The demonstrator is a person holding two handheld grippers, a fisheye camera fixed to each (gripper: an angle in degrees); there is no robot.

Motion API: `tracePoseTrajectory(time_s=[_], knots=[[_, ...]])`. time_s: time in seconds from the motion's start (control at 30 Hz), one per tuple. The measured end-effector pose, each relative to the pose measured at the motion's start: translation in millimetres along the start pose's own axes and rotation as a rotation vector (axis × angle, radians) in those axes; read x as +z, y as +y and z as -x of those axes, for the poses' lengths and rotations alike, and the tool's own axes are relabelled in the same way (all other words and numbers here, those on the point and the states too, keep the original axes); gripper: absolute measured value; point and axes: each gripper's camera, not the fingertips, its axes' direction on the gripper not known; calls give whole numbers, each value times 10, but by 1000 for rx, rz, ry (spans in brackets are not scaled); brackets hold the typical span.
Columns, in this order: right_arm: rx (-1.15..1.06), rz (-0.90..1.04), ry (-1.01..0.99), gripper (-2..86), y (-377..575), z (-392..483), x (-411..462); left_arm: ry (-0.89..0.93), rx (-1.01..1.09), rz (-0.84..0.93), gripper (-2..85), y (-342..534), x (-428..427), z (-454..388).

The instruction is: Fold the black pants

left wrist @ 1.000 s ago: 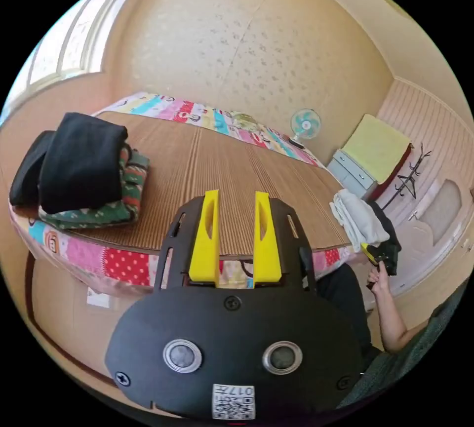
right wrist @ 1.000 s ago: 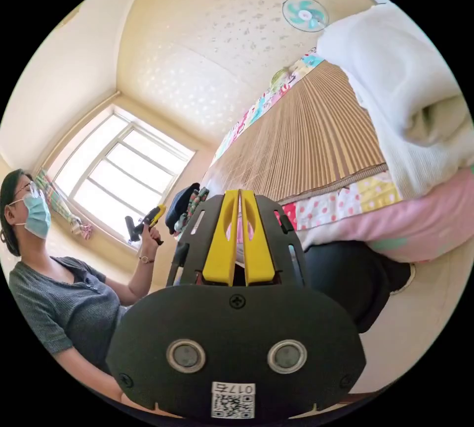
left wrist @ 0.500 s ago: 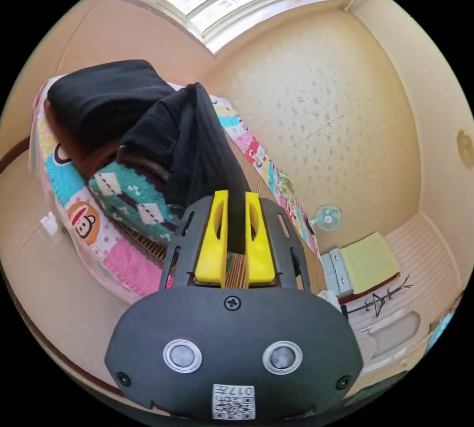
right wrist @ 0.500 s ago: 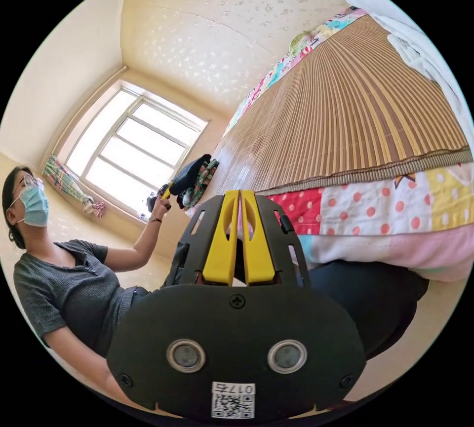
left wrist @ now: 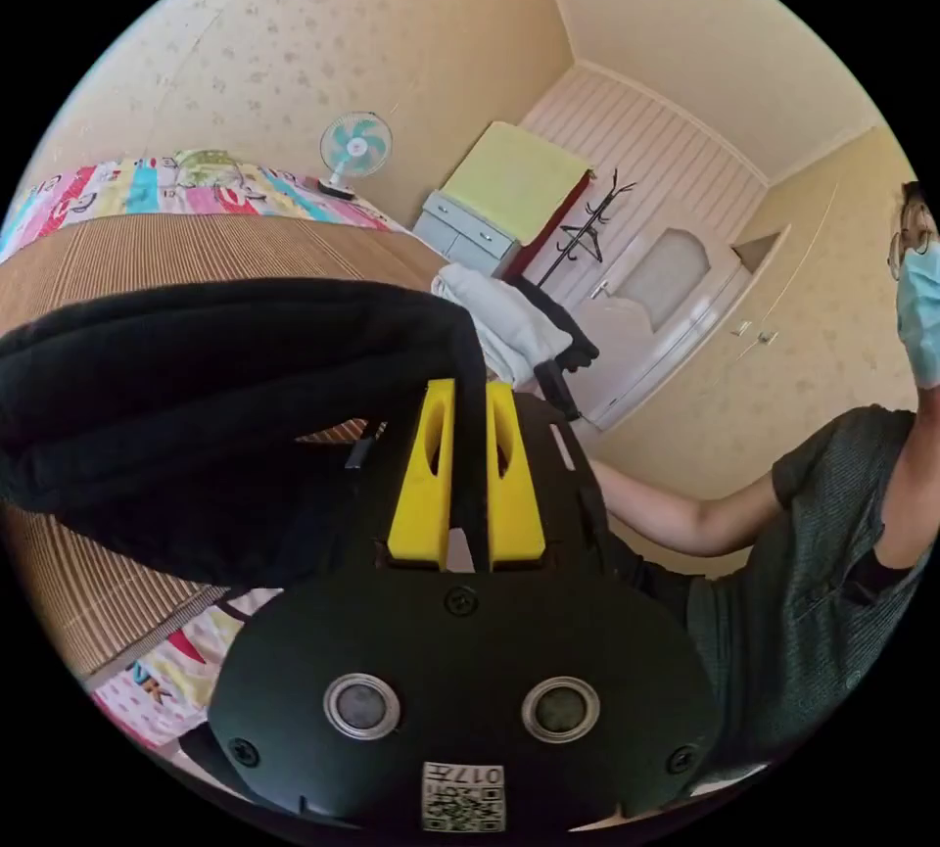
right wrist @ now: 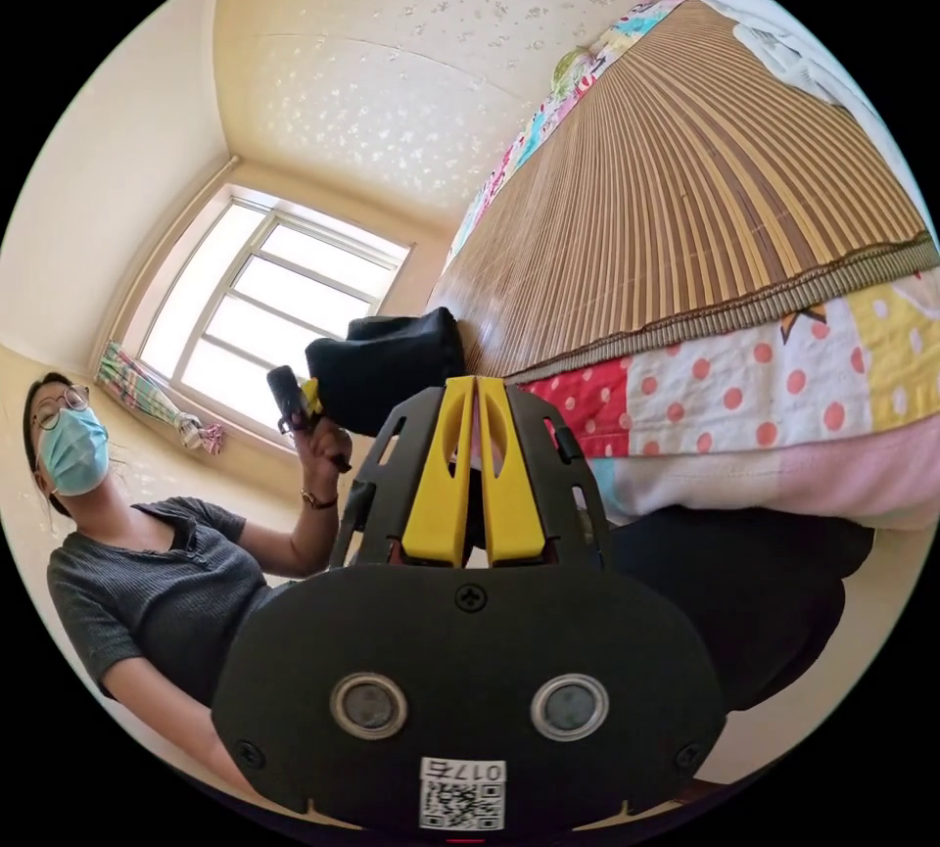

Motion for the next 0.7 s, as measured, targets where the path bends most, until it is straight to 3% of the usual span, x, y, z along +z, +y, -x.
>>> tracePoseTrajectory(time_s=[0.17,0.43,0.57,0.63,0.7], knots=[[26,-35,-71,3,56,-163,15,41,-158,-10,65,706,32,54],[44,-28,-81,5,150,-287,252,-266,-525,-531,112,1162,-1377,585],[39,-27,-72,6,266,-302,411,-282,-588,-468,155,753,-1382,971],[29,-32,-65,7,326,-295,475,-361,-665,-353,132,430,-1136,1198],[15,-53,-25,10,400,-256,533,-437,-667,-346,85,237,-995,1161]])
